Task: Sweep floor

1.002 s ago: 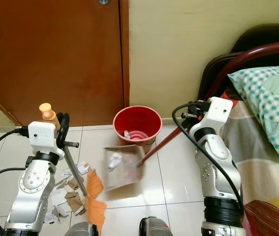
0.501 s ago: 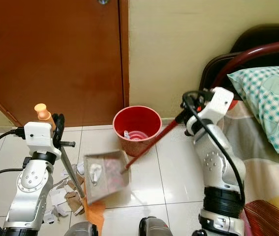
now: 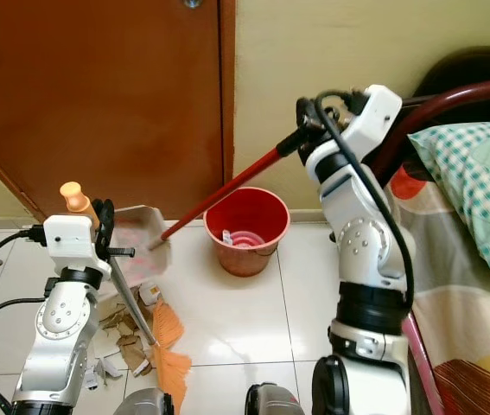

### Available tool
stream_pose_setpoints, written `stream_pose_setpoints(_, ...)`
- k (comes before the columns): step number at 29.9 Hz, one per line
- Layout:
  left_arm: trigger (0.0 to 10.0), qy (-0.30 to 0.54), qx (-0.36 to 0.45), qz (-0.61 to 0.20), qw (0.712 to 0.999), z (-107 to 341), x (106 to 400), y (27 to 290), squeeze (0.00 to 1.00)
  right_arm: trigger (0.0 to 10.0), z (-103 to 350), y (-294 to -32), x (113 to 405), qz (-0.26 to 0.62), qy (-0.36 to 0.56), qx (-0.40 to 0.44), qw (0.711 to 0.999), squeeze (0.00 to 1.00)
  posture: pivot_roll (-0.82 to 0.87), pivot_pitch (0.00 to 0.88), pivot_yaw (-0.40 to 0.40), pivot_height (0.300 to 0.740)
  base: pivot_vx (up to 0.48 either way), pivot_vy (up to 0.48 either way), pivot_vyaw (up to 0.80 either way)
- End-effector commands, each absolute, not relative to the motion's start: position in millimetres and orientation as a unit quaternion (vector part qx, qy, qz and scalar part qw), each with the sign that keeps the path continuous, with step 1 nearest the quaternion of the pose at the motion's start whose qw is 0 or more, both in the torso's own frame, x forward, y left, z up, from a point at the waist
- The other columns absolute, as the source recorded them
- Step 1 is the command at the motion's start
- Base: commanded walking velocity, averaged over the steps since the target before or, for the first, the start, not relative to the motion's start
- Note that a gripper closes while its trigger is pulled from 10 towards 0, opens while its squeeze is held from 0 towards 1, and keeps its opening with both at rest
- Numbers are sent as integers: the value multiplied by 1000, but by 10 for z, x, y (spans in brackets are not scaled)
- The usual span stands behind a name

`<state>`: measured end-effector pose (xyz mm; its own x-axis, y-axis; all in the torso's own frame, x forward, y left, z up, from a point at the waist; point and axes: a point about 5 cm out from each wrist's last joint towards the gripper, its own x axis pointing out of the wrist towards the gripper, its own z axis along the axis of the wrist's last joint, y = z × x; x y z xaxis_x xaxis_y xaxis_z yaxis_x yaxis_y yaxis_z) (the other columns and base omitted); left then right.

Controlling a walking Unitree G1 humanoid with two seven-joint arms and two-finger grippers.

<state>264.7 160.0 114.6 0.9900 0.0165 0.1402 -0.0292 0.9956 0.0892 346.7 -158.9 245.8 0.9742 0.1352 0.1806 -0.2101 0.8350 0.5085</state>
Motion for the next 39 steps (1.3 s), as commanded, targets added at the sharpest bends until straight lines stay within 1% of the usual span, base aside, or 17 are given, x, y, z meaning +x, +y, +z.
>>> stream_pose_setpoints(1,10000,-61,42,5,997,1107,2641,1585,0,10000,2630,-1762,3481,61,-115,282,951,0,-42,69,-32,740,0,0,0)
stream_pose_setpoints(5,10000,-60,40,1,997,1098,2648,1573,0,10000,2736,-1970,3508,29,-140,262,954,0,-41,65,-30,740,0,0,0)
stream_pose_setpoints(10,10000,-59,37,-8,998,1097,2658,1542,0,10000,2893,-2232,3512,-11,-180,200,963,0,-47,67,-22,740,0,0,0)
stream_pose_setpoints(11,10000,-59,37,-8,998,1097,2658,1542,0,10000,2893,-2232,3512,-11,-180,200,963,0,-47,67,-22,740,0,0,0)
stream_pose_setpoints(15,10000,-58,36,-13,998,1097,2664,1528,0,10000,2986,-2351,3520,-31,-207,158,965,0,-47,70,-17,740,0,0,0)
stream_pose_setpoints(18,10000,-57,36,-15,998,1096,2664,1527,0,10000,3043,-2360,3537,-30,-224,137,964,0,-47,70,-17,740,0,0,0)
stream_pose_setpoints(24,10000,-57,36,-17,998,1100,2662,1529,0,10000,3150,-2279,3585,-16,-254,77,964,0,-37,81,-12,740,0,0,0)
stream_pose_setpoints(25,10000,-57,36,-17,998,1104,2661,1528,0,10000,3156,-2233,3597,-12,-261,48,964,0,-37,81,-12,740,0,0,0)
stream_pose_setpoints(27,10000,-57,36,-18,998,1105,2660,1518,0,10000,3145,-2171,3608,-3,-266,23,964,0,-37,81,-12,740,0,0,0)
stream_pose_setpoints(28,10000,-58,35,-19,998,1108,2656,1509,0,10000,3123,-2108,3618,1,-270,-7,963,0,-32,84,-14,740,0,0,0)
stream_pose_setpoints(31,10000,-57,35,-20,998,1106,2653,1503,0,10000,3072,-2034,3632,11,-274,-38,961,0,-32,84,-14,740,0,0,0)
stream_pose_setpoints(32,10000,-56,34,-22,998,1104,2651,1494,0,10000,3003,-1920,3632,28,-278,-69,958,0,-32,89,-14,740,0,0,0)
stream_pose_setpoints(34,10000,-56,34,-23,998,1105,2647,1486,0,10000,2941,-1820,3624,47,-281,-91,954,0,-28,93,-15,740,0,0,0)
stream_pose_setpoints(35,10000,-56,34,-24,998,1106,2642,1480,0,10000,2855,-1694,3605,74,-280,-104,952,0,-27,95,-16,740,0,0,0)
stream_pose_setpoints(36,10000,-56,34,-24,998,1106,2642,1480,0,10000,2855,-1694,3605,74,-280,-104,952,0,-27,95,-16,740,0,0,0)
stream_pose_setpoints(37,10000,-55,33,-25,998,1105,2637,1476,0,10000,2786,-1597,3584,99,-277,-116,949,0,-26,97,-17,740,0,0,0)
stream_pose_setpoints(39,10000,-55,33,-25,998,1104,2635,1473,0,10000,2716,-1494,3553,131,-275,-136,943,0,-26,100,-17,740,0,0,0)
